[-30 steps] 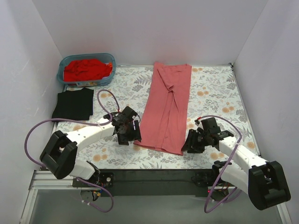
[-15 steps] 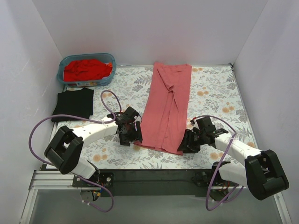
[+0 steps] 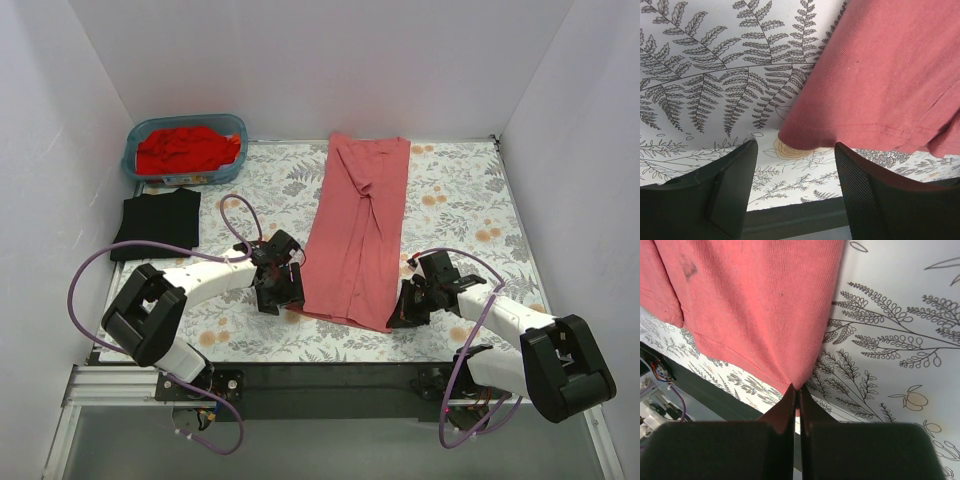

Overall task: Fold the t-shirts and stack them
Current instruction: Fold the tshirt

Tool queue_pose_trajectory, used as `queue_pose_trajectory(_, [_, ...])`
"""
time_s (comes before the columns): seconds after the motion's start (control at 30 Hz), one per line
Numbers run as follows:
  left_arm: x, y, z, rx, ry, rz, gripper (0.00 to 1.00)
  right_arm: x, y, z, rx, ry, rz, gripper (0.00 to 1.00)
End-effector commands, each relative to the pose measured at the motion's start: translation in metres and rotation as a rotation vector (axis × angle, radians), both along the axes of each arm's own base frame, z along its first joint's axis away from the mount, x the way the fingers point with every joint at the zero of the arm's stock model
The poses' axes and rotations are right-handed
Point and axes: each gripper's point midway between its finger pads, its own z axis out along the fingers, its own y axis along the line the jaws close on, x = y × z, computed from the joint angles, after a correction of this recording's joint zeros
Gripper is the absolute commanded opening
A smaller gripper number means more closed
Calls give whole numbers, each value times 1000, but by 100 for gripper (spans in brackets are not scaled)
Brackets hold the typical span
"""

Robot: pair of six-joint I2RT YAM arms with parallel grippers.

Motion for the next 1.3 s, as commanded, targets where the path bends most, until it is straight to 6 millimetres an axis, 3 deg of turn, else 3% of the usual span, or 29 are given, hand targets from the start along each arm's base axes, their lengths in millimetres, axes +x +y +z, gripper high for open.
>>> queue_pose_trajectory(0.0, [8, -6, 7, -13, -21, -9, 61, -11, -16, -17, -98, 31, 18, 1])
queue_pose_trajectory(0.37, [27, -6, 11, 34, -82, 1, 51, -13, -15, -16, -83, 23, 27, 1])
queue_pose_trajectory(0.57, [16, 0, -8, 65, -23, -10, 30, -13, -13, -15, -76, 22, 32, 1])
queue_pose_trajectory(0.7, [8, 5, -13, 75, 1, -15, 6, -12, -13, -13, -72, 17, 41, 1])
queue_pose_trajectory(0.73, [4, 7, -13, 79, 5, -17, 0, -15, -14, -13, -77, 28, 52, 1])
queue_pose_trajectory(0.83, [-17, 7, -9, 67, 59, -41, 0, -22, -16, -6, -94, 45, 129, 1])
queue_pose_trajectory(0.87, [-27, 7, -4, 59, 75, -48, 0, -35, -20, -6, -112, 84, 174, 1])
queue_pose_trajectory(1.07, [-107, 9, 8, 66, 184, -131, 0, -73, -17, 18, -65, 125, 268, 1])
queue_pose_trajectory(1.1, [-113, 6, 13, 48, 195, -109, 0, -76, -18, 19, -63, 129, 264, 1])
queue_pose_trajectory(1.17, [-116, 5, 19, 21, 185, -103, 0, -73, -19, 25, -64, 98, 258, 1])
queue_pose_trajectory(1.27, [-89, -10, 41, -32, 84, -94, 0, -52, -17, 35, -104, 40, 251, 1])
